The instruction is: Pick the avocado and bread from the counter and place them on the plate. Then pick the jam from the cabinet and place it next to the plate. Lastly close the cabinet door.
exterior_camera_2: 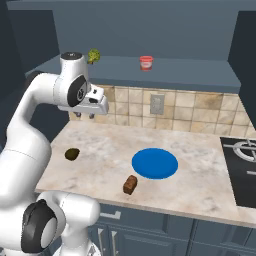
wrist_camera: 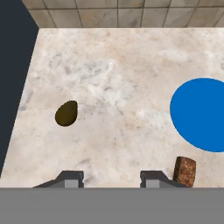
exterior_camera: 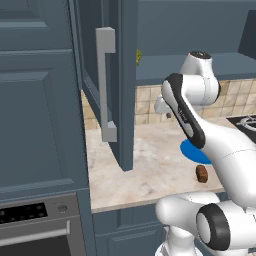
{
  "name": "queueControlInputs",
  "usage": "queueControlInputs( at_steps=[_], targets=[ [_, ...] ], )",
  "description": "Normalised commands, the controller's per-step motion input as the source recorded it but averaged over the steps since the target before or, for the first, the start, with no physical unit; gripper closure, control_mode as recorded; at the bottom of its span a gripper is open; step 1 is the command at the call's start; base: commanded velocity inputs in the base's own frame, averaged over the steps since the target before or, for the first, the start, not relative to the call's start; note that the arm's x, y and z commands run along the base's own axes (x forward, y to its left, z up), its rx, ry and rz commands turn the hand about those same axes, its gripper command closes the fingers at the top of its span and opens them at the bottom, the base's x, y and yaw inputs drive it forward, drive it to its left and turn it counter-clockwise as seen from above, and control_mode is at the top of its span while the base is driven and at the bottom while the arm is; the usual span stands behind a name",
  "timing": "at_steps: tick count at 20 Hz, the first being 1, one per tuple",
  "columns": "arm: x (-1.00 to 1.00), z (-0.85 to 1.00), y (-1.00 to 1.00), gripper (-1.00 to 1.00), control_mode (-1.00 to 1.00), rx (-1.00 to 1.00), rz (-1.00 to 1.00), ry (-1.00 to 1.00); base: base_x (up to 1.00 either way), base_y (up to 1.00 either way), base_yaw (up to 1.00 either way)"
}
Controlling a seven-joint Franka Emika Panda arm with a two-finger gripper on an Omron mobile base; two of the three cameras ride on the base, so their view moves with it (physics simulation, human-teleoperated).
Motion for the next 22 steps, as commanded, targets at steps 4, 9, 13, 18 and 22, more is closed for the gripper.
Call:
queueControlInputs(
  at_steps=[4,9,13,18,22],
  targets=[
    [0.00,-0.02,-0.09,-1.00,-1.00,0.00,0.00,0.00,0.00,0.00,0.00],
    [0.00,-0.13,-0.21,-1.00,-1.00,0.00,0.00,0.00,0.00,0.00,0.00],
    [0.00,-0.16,-0.23,-1.00,-1.00,0.00,0.00,0.00,0.00,0.00,0.00],
    [0.00,-0.20,-0.21,-1.00,-1.00,0.00,-0.03,0.03,0.00,0.00,0.00],
    [0.00,-0.32,-0.15,-1.00,-1.00,0.00,-0.07,0.06,0.00,0.00,0.00]
  ],
)
